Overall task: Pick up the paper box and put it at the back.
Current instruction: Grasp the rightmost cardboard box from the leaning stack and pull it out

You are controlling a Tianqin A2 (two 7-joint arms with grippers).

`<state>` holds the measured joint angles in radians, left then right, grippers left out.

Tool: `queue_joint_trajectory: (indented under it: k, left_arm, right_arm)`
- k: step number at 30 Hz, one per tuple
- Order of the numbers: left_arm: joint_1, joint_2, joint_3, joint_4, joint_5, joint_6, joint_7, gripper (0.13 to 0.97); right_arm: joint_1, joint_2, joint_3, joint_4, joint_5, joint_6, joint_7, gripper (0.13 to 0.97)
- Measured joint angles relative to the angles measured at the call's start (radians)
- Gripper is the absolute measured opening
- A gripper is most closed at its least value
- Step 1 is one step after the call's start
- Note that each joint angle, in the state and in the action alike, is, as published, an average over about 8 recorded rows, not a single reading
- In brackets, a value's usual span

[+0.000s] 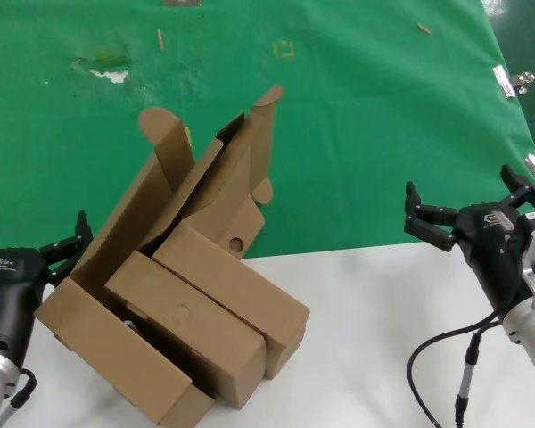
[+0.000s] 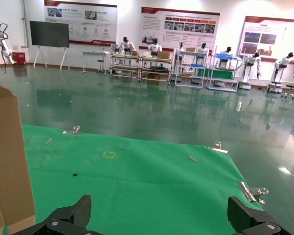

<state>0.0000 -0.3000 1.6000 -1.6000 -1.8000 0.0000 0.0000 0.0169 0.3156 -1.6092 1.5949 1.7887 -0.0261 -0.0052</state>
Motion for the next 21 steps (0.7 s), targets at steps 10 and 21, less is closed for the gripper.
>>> queue_joint_trajectory:
  k: [10, 21]
  left_arm:
    - [0.000, 0.000, 0.000, 0.000, 0.000, 0.000, 0.000, 0.966]
    - [0.000, 0.000, 0.000, 0.000, 0.000, 0.000, 0.000, 0.959]
  right_arm:
    - [0.000, 0.000, 0.000, 0.000, 0.000, 0.000, 0.000, 0.966]
    - [0.030, 0.117, 0.071, 0.018, 0.097, -0.197, -0.002, 0.966]
